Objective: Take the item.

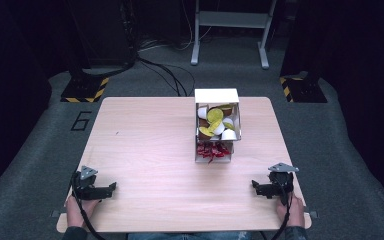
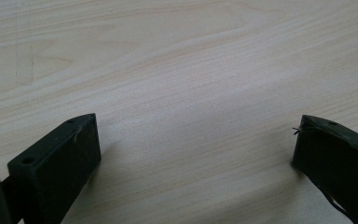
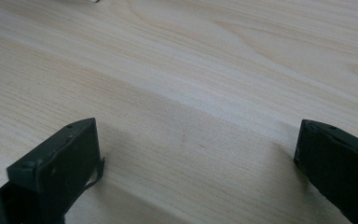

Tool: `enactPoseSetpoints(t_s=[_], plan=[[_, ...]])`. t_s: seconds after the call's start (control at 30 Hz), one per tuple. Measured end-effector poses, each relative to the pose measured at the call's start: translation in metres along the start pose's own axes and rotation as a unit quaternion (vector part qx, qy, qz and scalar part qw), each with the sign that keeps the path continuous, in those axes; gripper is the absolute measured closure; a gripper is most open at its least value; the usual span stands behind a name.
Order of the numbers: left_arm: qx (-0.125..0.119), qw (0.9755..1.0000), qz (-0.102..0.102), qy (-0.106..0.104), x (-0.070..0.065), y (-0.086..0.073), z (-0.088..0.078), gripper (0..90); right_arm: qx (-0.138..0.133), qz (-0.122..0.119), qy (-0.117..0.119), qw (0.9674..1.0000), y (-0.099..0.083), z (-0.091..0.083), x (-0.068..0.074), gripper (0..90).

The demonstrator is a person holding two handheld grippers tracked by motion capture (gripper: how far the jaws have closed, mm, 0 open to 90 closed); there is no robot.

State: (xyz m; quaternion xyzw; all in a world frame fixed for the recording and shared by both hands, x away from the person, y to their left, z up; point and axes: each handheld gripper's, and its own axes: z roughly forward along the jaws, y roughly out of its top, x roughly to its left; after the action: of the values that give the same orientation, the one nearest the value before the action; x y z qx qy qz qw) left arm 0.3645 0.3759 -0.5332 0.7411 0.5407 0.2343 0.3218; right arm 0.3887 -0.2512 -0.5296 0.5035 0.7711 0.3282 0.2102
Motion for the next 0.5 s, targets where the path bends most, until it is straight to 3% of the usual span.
enactPoseSetpoints(t_s=[0.5], plan=[[-0.002,1.0000,-0.002,0.004,-0.0023,0.0034,0.0026,0.6,0.000,0.000,0.001,1.0000,0.0001,0.0000,-0.0001,0.0]])
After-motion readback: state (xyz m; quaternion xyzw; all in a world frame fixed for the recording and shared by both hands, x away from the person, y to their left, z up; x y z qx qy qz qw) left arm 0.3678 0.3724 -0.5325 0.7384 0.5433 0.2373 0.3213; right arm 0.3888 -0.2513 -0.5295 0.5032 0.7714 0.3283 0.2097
